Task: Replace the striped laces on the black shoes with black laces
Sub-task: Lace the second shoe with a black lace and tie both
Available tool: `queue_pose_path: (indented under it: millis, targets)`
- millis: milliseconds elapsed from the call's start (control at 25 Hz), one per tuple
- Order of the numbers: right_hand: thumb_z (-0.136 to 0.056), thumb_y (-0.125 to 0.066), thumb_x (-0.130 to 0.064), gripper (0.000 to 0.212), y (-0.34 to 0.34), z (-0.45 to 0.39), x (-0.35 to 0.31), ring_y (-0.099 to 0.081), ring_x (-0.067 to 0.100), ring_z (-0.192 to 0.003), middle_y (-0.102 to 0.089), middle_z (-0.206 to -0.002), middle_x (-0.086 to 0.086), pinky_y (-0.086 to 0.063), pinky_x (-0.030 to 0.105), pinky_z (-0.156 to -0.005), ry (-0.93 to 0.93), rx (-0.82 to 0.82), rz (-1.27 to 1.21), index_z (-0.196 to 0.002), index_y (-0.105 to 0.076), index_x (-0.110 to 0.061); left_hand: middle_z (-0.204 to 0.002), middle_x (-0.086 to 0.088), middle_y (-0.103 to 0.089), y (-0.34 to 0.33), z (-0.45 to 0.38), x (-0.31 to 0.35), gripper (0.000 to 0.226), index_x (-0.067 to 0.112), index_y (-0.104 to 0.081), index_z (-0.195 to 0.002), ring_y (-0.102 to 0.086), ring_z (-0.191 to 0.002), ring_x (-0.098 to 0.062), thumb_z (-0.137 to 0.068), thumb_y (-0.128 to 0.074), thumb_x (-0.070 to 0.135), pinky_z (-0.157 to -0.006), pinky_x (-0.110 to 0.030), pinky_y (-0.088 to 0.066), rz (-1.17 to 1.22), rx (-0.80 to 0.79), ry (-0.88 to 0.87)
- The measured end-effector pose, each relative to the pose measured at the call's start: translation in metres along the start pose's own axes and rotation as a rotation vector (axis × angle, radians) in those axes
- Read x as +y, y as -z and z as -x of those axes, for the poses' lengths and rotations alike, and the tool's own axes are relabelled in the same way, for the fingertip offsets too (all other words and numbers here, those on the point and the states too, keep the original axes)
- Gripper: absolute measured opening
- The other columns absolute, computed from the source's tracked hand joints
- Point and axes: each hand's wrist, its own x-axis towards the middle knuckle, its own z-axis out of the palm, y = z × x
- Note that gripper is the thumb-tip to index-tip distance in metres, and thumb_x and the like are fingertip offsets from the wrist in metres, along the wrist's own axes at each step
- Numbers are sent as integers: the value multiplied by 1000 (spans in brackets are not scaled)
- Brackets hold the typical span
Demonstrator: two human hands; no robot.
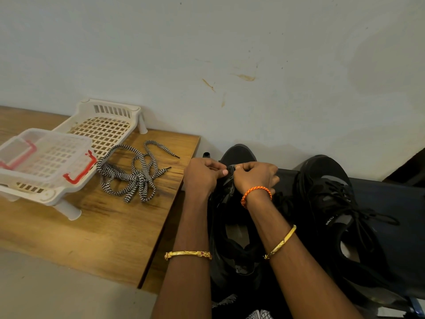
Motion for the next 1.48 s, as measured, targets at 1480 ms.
queue_pose_path:
  millis: [1480]
  targets:
    - [-77,-66,-16,48,38,31,31,-43,35,-117,-35,-129,12,-42,40,-95,98,-139,165,-117,-39,-14,-101,-9,-58,46,3,11,3,14,-40,-103,-68,-71,-13,-102,-38,13,-61,-21,-57,800,624,-35]
